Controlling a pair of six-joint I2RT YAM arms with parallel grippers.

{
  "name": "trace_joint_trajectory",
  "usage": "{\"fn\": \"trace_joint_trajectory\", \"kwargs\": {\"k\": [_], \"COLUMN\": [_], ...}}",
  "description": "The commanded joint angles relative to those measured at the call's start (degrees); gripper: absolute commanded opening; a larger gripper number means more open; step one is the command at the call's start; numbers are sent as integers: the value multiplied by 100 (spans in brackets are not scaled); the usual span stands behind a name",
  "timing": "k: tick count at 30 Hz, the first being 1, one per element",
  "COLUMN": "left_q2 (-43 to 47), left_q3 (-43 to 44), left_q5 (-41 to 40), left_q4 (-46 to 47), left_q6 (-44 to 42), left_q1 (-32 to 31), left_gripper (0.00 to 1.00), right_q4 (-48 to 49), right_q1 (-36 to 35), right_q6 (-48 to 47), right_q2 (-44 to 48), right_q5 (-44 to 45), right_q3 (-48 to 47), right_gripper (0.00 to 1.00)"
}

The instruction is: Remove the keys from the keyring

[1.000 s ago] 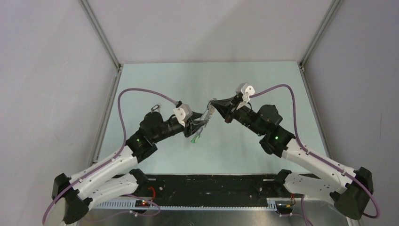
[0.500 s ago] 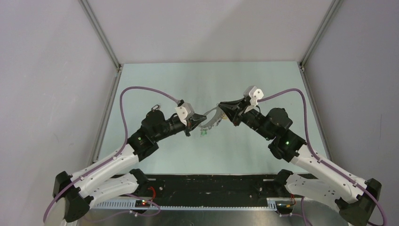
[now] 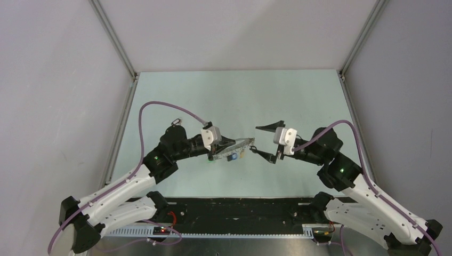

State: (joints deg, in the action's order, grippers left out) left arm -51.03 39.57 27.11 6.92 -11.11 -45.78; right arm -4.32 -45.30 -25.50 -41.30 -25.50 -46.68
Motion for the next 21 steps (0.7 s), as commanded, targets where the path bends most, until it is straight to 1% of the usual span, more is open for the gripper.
{"fn": "trace_joint_trajectory", "kwargs": {"k": [1, 4, 8, 10, 11, 12, 13, 14, 15, 16, 17, 18, 19, 21], "left_q2": [101, 145, 189, 273, 340, 366, 425, 452, 501, 555, 588, 680, 742, 934], "left_q3": [164, 144, 141, 120, 112, 101, 98, 95, 95, 88, 78, 62, 47, -40], "left_q5": [567, 780, 1092, 1106, 1056, 1013, 879, 802, 639, 537, 333, 226, 31, -327], "left_q4": [242, 243, 240, 248, 248, 244, 254, 251, 269, 285, 330, 347, 398, 487], "left_q6": [-313, -371, -446, -516, -542, -592, -597, -610, -606, -557, -518, -476, -470, -496], "left_q1": [-42, -45, -73, -96, -100, -99, -94, -96, -100, -103, -104, -99, -98, -92], "left_gripper": [0, 0, 0, 0, 0, 0, 5, 14, 30, 38, 51, 57, 67, 73], "right_q4": [-1013, -1162, -1041, -1115, -1133, -1181, -1201, -1231, -1252, -1290, -1308, -1322, -1333, -1357], "right_q1": [-78, -183, -308, -361, -376, -406, -421, -439, -450, -452, -460, -465, -470, -474], "right_q6": [-1196, -1374, -1411, -1462, -1473, -1502, -1506, -1492, -1488, -1490, -1492, -1475, -1471, -1504], "right_q2": [-371, -739, -1151, -1343, -1451, -1504, -1565, -1583, -1568, -1553, -1503, -1460, -1409, -1289], "right_q5": [-669, -685, -660, -619, -558, -529, -450, -409, -368, -342, -263, -197, -35, 245], "right_q3": [-468, -605, -676, -754, -808, -830, -877, -891, -901, -903, -898, -901, -902, -901], "right_gripper": [69, 66, 60, 51, 37, 26, 5, 1, 0, 0, 0, 0, 0, 0]}}
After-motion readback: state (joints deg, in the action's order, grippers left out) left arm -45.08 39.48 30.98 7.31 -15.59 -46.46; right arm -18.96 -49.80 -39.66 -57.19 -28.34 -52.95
